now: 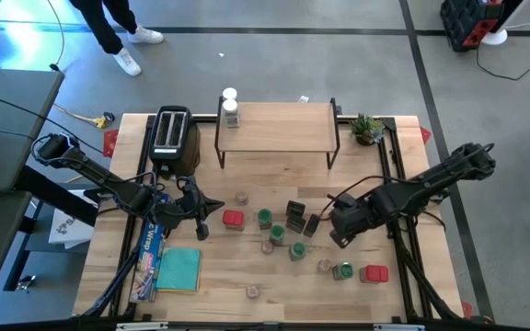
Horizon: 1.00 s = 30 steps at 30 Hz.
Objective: Shelf spices
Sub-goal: Put the white seasoning bottle on the shelf aligned with the other white seasoning bottle
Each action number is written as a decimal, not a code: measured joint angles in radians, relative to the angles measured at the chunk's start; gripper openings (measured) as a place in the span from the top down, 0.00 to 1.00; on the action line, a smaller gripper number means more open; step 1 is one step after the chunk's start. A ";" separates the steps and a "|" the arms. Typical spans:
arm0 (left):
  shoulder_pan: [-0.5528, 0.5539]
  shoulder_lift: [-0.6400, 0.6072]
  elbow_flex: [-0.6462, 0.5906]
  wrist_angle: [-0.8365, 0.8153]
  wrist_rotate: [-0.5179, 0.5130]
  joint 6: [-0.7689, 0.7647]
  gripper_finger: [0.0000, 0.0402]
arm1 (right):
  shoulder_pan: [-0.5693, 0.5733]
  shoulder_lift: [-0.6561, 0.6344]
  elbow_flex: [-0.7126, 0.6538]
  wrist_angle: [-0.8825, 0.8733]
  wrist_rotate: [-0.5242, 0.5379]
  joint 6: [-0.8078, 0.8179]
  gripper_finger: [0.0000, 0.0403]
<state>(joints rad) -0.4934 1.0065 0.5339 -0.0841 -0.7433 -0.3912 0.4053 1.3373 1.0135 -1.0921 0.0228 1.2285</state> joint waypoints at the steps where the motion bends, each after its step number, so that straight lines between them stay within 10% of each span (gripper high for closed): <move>1: 0.000 0.000 0.000 0.000 0.000 0.000 1.00 | 0.000 0.000 0.022 -0.008 0.006 -0.020 0.53; 12: 0.000 0.000 0.000 0.002 0.000 0.000 1.00 | -0.184 0.064 0.378 -0.079 0.172 -0.393 0.53; 30: 0.071 -0.026 0.001 0.159 0.108 -0.053 1.00 | -0.616 0.686 1.305 -0.258 0.064 -1.408 0.53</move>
<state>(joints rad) -0.4220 0.9806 0.5349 0.0753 -0.6356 -0.4440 -0.2112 2.0238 2.3182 -1.3505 0.0868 -0.1791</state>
